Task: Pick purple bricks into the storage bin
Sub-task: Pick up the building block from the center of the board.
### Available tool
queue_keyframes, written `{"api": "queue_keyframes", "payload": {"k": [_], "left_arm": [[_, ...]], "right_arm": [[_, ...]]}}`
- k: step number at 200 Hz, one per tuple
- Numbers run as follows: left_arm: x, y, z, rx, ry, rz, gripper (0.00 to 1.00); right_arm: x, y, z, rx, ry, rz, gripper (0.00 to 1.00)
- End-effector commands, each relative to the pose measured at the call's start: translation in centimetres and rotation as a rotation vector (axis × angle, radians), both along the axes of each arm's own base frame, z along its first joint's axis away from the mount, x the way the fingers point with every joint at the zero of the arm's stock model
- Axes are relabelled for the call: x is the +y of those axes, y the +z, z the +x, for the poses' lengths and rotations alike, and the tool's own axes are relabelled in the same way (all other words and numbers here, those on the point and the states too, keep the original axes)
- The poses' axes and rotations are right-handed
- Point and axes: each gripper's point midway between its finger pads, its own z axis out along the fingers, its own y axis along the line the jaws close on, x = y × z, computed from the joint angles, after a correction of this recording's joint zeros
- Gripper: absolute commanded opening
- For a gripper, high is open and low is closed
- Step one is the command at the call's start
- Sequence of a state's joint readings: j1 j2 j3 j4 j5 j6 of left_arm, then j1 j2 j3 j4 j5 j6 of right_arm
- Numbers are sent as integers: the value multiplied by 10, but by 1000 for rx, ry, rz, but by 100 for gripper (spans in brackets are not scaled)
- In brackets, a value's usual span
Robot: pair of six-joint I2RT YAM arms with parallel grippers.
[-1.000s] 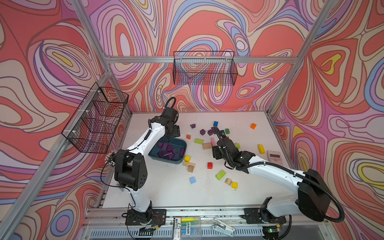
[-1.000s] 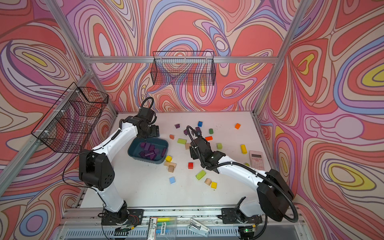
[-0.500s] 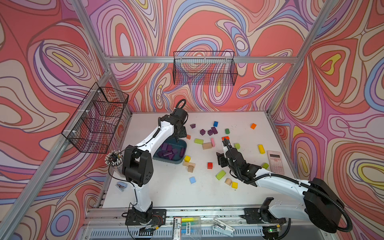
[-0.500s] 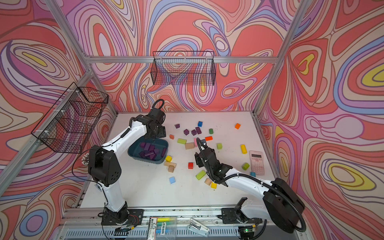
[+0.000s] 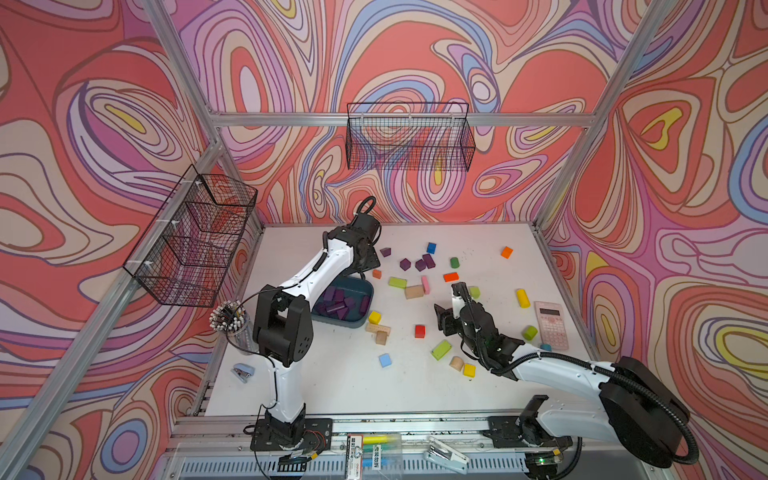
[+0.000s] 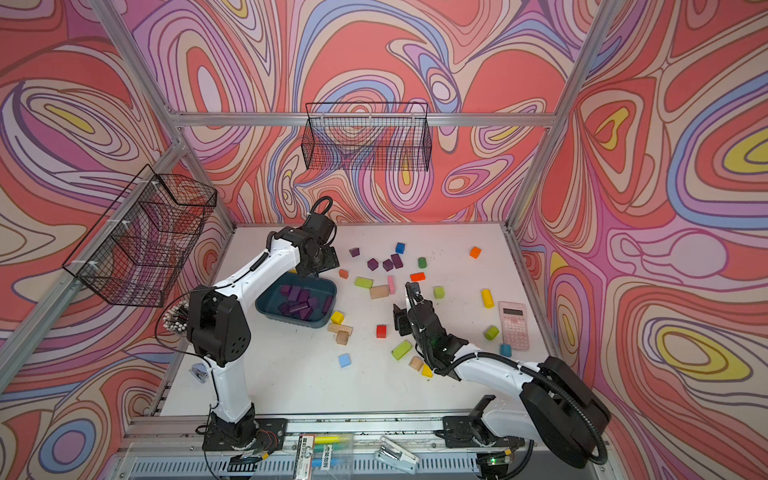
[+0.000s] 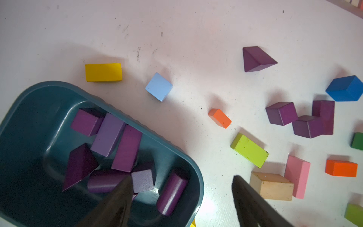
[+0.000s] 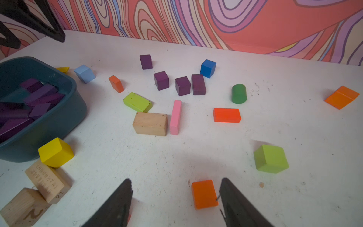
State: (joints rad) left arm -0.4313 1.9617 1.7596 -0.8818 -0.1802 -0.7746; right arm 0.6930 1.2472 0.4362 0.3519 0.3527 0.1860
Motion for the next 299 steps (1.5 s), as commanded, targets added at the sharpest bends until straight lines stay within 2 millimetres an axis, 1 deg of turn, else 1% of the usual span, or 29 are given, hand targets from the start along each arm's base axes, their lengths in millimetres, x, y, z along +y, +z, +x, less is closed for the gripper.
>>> {"api": "queue_keyframes", "payload": {"k": [1,21,46,81,101,114,143,174,204,224,243,267,299], "left_arm": [[-15,0,14,-34,41,-45,81],[-22,-7,22,-35,58,-50,81],[-31,-8,35,-50,72,-49,81],[-44,-11,49,-76,64,-49,81],[-52,-15,58,-85,50,-59,81],[-56,-17,65,-91,35,-59,81],[-63,-26,78,-107,4,-49,80],[-71,-38,93,-126,-11,-42,79],[-82,-54,107,-147,-22,-67,78],[-82,-62,115,-151,-22,-47,76],[-86,-66,122,-160,-32,-42,76],[-87,-69,131,-193,-36,-30,75],[-83,-74,141,-228,-29,3,75]], "right_arm": [[3,8,4,-34,8,51,74],[4,9,4,-38,15,53,74],[3,12,3,-46,18,55,74],[0,15,12,-15,-10,64,74],[-5,29,23,16,-58,98,74],[-7,44,32,37,-87,125,74],[-3,72,47,77,-99,154,73],[3,84,55,121,-89,155,73],[11,82,61,151,-65,154,73],[15,83,63,167,-57,163,73],[17,86,61,168,-42,180,73],[19,83,59,183,-27,182,73],[22,83,55,194,-7,180,72]]}}
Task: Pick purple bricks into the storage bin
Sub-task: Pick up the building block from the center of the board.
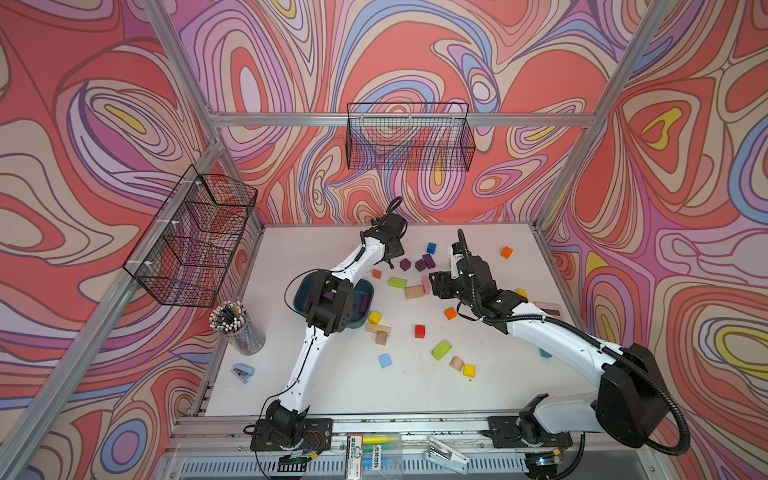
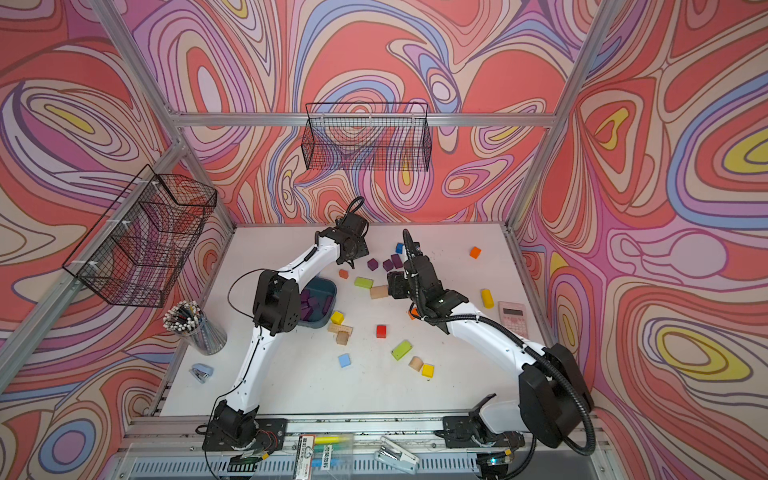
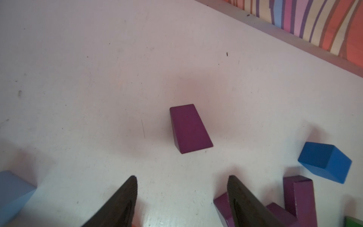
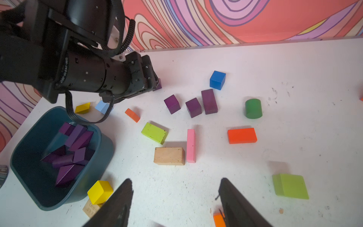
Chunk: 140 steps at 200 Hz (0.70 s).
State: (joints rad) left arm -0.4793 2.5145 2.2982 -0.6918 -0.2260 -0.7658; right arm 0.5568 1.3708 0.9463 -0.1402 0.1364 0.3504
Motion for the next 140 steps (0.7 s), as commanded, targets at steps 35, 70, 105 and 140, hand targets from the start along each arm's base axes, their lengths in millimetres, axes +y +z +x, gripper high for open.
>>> {"api": "queue_keyframes", "payload": {"k": [35,70,105,140], "left_arm": [[-3,-14,19,-52,3,48,73],[-3,-26,24,-49,2,56,72],[2,-31,26,-39,7,71,63],[7,-31,26,-38,16,89,57]], "right_arm": [[1,11,-3,0,26,1,72],[1,7,-6,-3,38,-5,72],[1,-5,-7,19,39,-8,72],[2,-11,-7,30,39,-7,72]]}}
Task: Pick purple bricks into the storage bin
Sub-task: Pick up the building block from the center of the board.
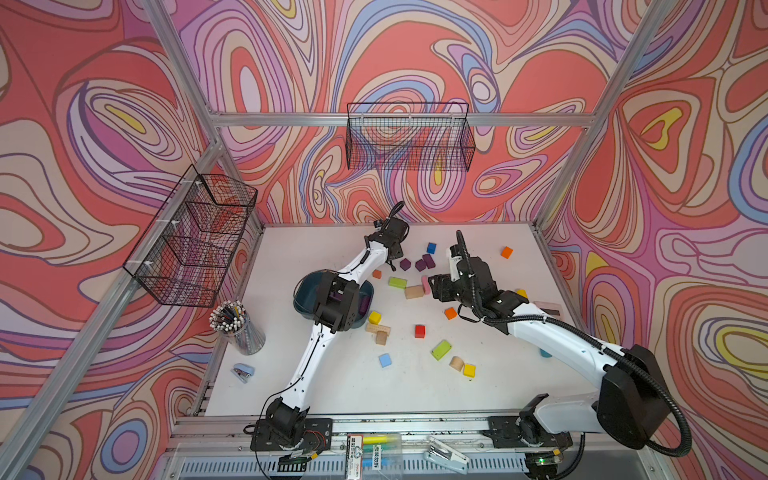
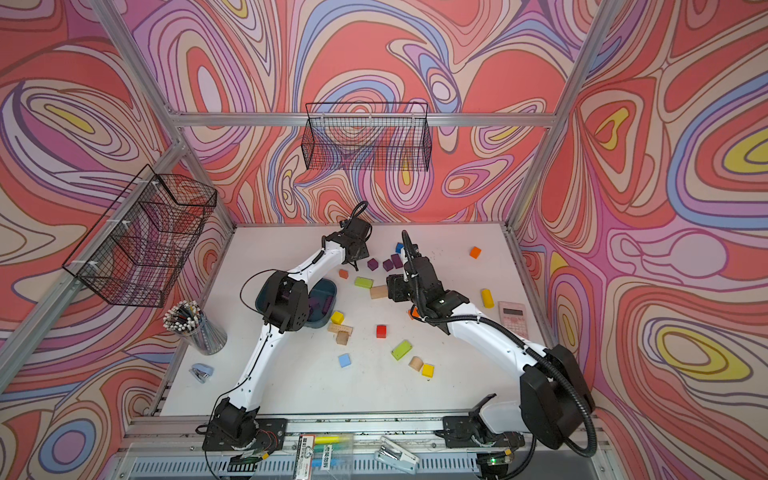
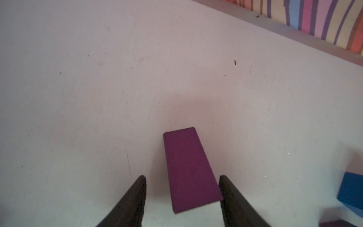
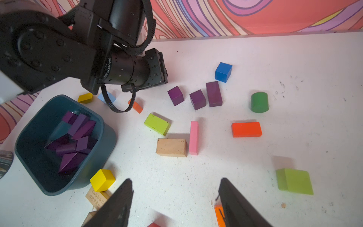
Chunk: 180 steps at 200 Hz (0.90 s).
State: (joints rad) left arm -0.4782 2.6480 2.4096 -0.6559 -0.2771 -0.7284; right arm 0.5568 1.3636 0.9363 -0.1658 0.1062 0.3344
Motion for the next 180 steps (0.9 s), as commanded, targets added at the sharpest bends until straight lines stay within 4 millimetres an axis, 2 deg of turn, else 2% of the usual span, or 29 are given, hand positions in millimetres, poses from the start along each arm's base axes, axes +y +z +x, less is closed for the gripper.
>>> {"api": "queue_keyframes", "payload": {"k": [1,39,62,79,126,180], "left_arm": [[8,0,4,-7,16,34,57],[19,2,10,-9,22,26,44],[21,2,13,-7,19,5,41],[20,2,14,-7,13,-5,28],[27,6,14,-2,11,0,26],[39,36,3,-19,-21,47,26]], "right_arm": [[0,-4,1,2,5,6,72],[0,-7,1,6,4,-2,72],[-1,-8,0,7,1,-4,72],[-2,-10,0,8,-1,-4,72],[-3,-10,0,9,-5,-5,72],[-1,-8,1,7,-9,7,72]]}}
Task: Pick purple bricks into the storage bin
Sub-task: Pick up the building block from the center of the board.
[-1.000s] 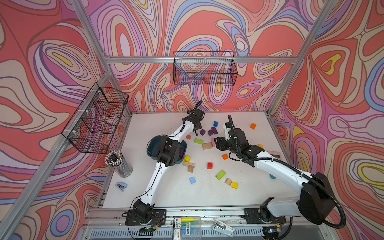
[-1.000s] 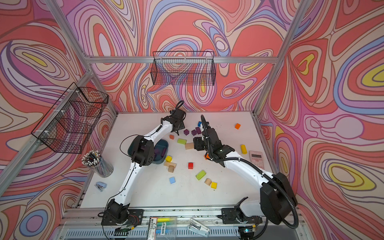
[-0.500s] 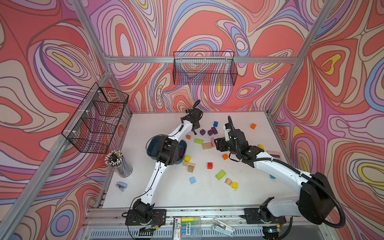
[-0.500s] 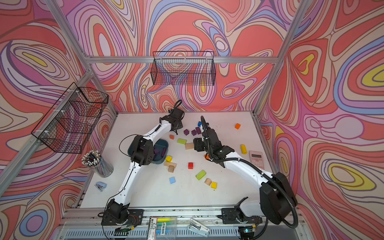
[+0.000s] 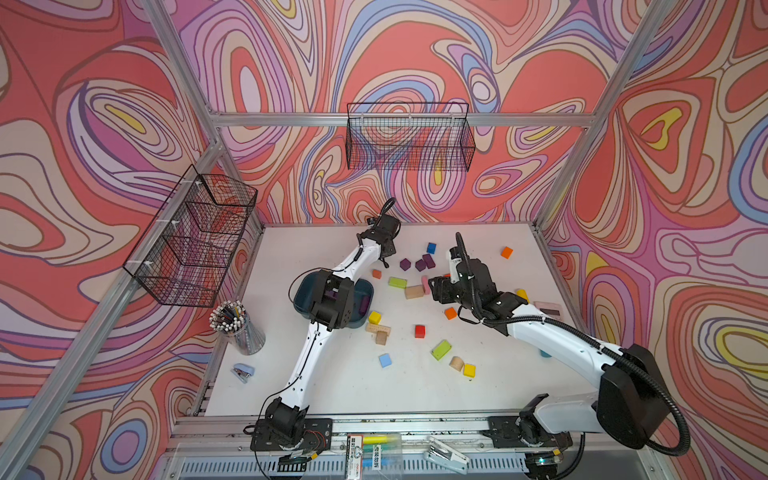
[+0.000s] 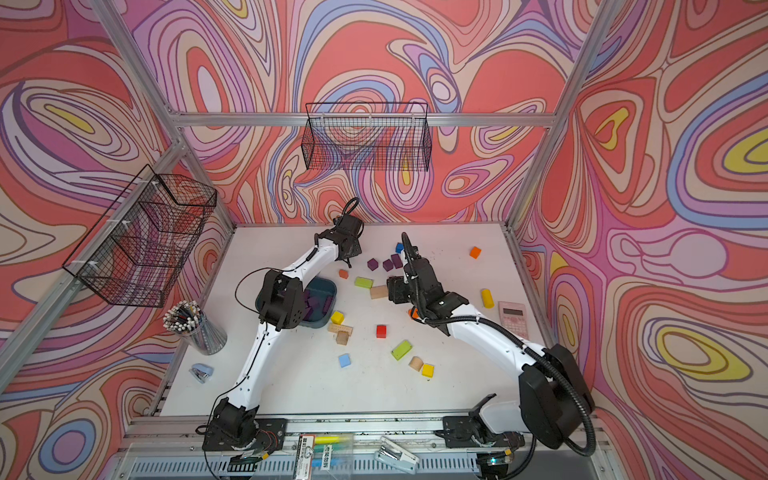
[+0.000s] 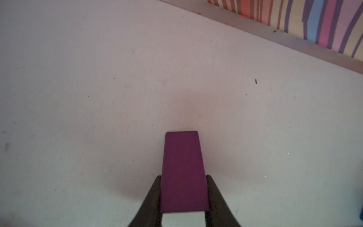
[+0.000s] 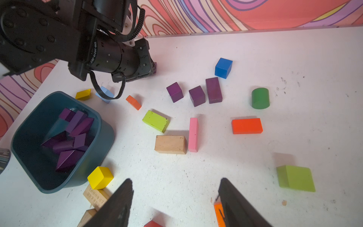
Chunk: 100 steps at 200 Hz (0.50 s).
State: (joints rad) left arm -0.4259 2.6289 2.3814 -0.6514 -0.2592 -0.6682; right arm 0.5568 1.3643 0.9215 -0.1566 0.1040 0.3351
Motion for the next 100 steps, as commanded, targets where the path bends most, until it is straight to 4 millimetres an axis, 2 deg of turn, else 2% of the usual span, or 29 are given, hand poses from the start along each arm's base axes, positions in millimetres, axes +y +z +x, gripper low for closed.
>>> {"api": "queue_keyframes", "payload": {"k": [1,36,100], "left_arm": [[10,36,-6,-32,-17,22,26],[24,53,-21,-34,-29,42,26],[30,68,-41,4,-64,48,25]], "right_arm": [[-1,-3,3,0,-10,9,72],[1,-2,3,1,-8,23,72],[0,3,-1,-3,-11,45,71]]}}
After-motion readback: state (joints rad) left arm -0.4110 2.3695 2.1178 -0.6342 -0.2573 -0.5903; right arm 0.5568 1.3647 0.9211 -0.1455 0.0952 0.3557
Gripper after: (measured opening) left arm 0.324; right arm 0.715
